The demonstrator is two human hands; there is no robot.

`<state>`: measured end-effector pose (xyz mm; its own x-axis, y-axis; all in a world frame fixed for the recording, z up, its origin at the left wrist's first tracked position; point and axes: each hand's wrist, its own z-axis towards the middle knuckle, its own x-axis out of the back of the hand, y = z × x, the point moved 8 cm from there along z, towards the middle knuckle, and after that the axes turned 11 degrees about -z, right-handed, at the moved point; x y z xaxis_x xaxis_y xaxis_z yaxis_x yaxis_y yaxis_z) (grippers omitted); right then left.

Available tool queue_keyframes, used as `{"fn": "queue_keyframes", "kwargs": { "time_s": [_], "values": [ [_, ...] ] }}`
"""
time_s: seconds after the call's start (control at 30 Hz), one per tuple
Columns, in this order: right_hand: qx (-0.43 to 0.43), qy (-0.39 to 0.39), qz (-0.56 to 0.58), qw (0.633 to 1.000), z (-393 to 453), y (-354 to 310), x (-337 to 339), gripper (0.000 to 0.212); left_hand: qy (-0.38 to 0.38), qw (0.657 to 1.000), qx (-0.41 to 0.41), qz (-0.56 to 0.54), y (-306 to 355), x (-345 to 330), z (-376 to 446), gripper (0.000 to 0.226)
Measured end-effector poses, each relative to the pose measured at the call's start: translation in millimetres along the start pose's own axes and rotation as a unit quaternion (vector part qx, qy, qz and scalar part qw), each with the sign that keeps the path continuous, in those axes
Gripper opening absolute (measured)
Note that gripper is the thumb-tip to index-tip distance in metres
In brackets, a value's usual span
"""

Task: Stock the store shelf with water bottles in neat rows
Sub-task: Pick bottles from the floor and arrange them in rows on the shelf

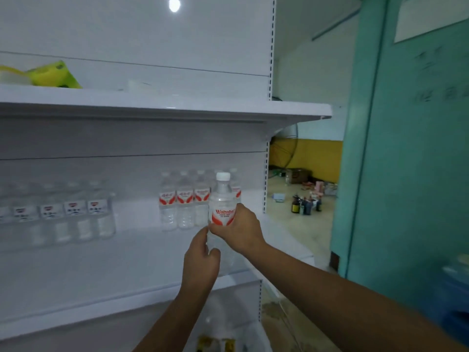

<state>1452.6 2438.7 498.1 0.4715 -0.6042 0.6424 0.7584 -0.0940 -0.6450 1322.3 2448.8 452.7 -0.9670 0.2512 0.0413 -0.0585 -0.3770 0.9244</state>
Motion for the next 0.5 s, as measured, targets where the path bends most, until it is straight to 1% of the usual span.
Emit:
{"fn": "queue_keyframes", "kwargs": {
  "time_s": [0.17,0.33,0.5],
  "values": [
    [-0.037,0.042,-0.044,0.997,-3,48,37,0.056,-0.049,0.999,-0.007,-0.015,-7,-56,-5,0.057],
    [-0.041,0.064,-0.093,0.993,-5,72,50,0.058,-0.082,0.996,-0.029,-0.024,-5,-91,-6,0.049],
    [-0.047,0.061,-0.070,0.995,10,87,56,0.055,-0.107,0.993,-0.045,-0.011,-12,-105,13,0.048]
  ]
}}
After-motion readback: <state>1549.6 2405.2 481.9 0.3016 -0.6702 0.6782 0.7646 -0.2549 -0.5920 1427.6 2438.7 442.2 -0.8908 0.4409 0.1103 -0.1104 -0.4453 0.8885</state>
